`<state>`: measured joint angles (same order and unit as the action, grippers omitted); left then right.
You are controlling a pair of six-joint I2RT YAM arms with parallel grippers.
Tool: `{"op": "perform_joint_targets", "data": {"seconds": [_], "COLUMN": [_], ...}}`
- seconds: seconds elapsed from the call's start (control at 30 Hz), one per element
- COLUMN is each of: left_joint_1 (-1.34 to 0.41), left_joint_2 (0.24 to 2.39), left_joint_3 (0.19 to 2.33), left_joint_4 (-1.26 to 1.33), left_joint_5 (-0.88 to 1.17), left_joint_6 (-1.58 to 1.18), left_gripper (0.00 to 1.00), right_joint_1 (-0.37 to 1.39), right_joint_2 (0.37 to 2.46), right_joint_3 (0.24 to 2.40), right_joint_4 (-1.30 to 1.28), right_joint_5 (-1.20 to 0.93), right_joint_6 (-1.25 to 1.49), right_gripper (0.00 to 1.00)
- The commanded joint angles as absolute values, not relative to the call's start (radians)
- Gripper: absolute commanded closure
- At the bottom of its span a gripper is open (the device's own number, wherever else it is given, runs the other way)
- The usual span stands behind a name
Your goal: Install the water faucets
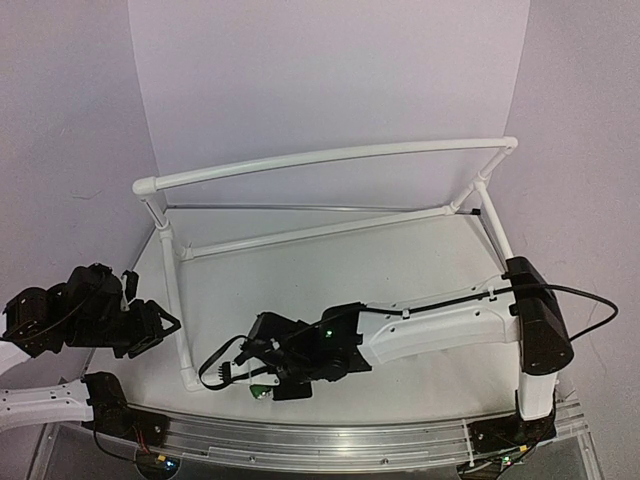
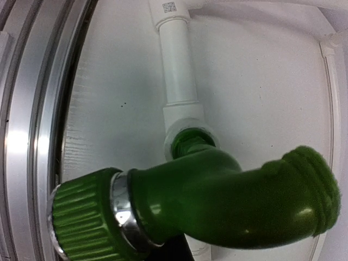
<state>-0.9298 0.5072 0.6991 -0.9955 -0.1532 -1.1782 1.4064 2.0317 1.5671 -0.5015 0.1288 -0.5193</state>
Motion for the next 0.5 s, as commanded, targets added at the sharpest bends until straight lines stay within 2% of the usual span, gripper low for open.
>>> {"op": "perform_joint_targets", "data": {"seconds": [0.0, 0.47], "left_joint_1": [-0.933, -0.933], "left_joint_2": [0.507, 0.489], "left_joint_3": [0.74, 0.747], "left_joint_4": [-0.982, -0.993], "left_joint_5": [-0.173, -0.181], "left_joint_6": [-1.16, -1.16], "left_gripper": [0.43, 0.42], "right_joint_1": [1.454, 1.506], "right_joint_2": [1.955, 2.112], "right_joint_3": [1.547, 1.748], "right_joint_4": [-0.487, -0.463], "right_joint_5": [0.07, 0.217], "right_joint_6": [-0.503, -0.498], "right_gripper": [1.0, 1.0]}}
